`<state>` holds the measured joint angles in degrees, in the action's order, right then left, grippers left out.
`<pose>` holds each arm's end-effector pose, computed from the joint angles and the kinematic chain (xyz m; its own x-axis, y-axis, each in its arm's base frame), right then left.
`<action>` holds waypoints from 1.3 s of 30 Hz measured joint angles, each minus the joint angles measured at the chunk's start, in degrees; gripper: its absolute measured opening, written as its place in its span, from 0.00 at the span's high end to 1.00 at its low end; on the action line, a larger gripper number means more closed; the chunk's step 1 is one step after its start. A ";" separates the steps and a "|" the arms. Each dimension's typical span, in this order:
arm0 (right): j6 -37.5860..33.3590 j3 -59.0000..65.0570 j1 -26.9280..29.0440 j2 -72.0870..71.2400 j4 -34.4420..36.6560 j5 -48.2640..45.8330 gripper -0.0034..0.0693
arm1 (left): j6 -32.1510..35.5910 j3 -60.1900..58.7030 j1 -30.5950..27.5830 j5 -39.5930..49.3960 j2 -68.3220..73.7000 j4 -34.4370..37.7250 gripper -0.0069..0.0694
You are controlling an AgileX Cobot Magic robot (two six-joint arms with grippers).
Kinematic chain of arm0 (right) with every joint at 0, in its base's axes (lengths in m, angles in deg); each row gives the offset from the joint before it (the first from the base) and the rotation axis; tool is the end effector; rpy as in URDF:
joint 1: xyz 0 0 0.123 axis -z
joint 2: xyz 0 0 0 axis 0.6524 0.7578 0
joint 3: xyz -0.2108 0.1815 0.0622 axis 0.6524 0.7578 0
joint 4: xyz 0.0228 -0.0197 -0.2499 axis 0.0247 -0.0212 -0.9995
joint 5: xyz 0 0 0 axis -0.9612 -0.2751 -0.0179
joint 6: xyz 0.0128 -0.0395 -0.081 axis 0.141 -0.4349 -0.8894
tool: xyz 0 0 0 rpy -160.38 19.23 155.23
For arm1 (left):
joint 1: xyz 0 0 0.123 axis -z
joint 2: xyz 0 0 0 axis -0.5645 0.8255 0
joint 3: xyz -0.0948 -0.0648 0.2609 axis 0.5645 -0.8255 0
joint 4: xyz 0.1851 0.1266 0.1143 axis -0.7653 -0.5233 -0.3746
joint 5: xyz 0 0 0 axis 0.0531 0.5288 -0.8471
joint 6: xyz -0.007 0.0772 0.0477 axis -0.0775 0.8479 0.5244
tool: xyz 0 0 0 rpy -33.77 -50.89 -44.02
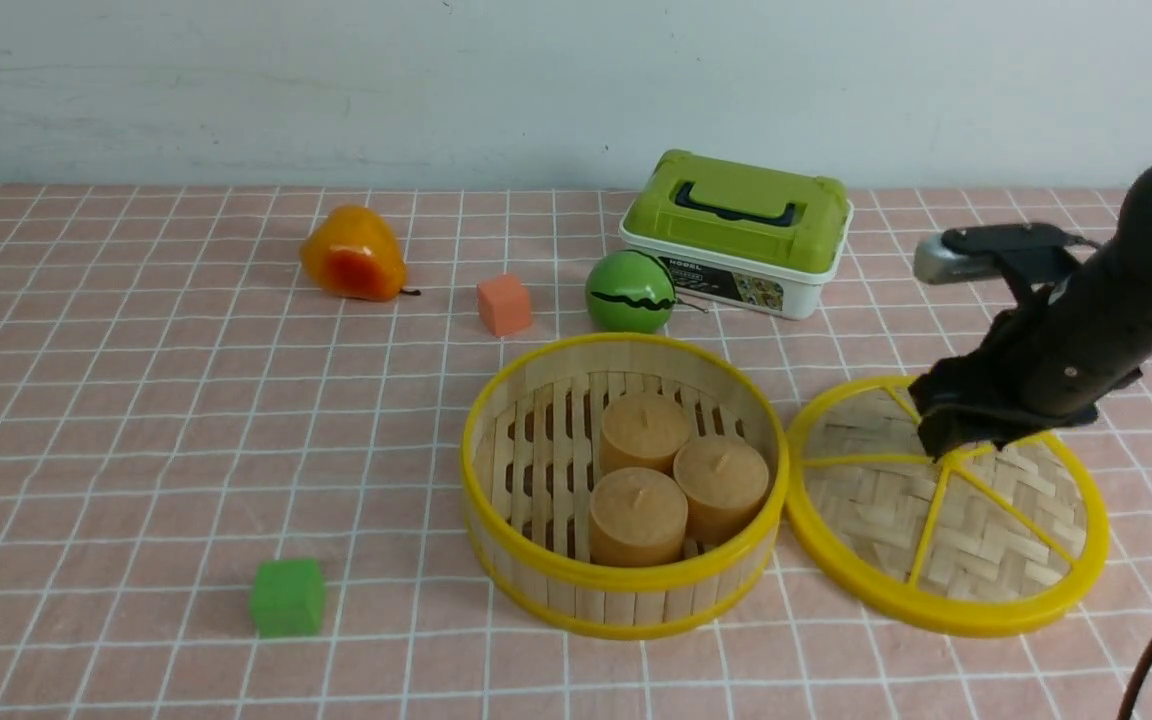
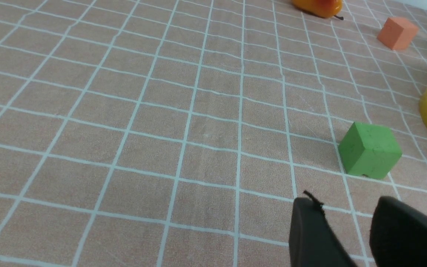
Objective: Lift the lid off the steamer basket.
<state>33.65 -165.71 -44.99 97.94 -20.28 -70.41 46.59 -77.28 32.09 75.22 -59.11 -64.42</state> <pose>0.3794 0.0428 0.2422 -0.8901 -0.1211 -0.4394 -0.1914 0.9742 0.1192 0.0529 0.0013 0.1706 -0.2730 -0.2662 -0.9245 -0.1033 0.9635 -0.2469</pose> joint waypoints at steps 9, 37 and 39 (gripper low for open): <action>0.00 11.27 0.28 -33.42 -1.66 -0.39 0.52 | 0.00 0.00 0.00 0.00 0.00 0.00 0.60; 0.00 41.23 0.28 -79.42 0.91 9.11 0.98 | 0.00 0.00 0.00 0.00 0.00 0.00 0.60; 0.00 41.23 0.28 -79.42 0.91 9.11 0.98 | 0.00 0.00 0.00 0.00 0.00 0.00 0.60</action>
<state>33.65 -124.49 -44.72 18.52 -19.37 -61.30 46.59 -77.28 32.09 75.22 -59.11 -64.42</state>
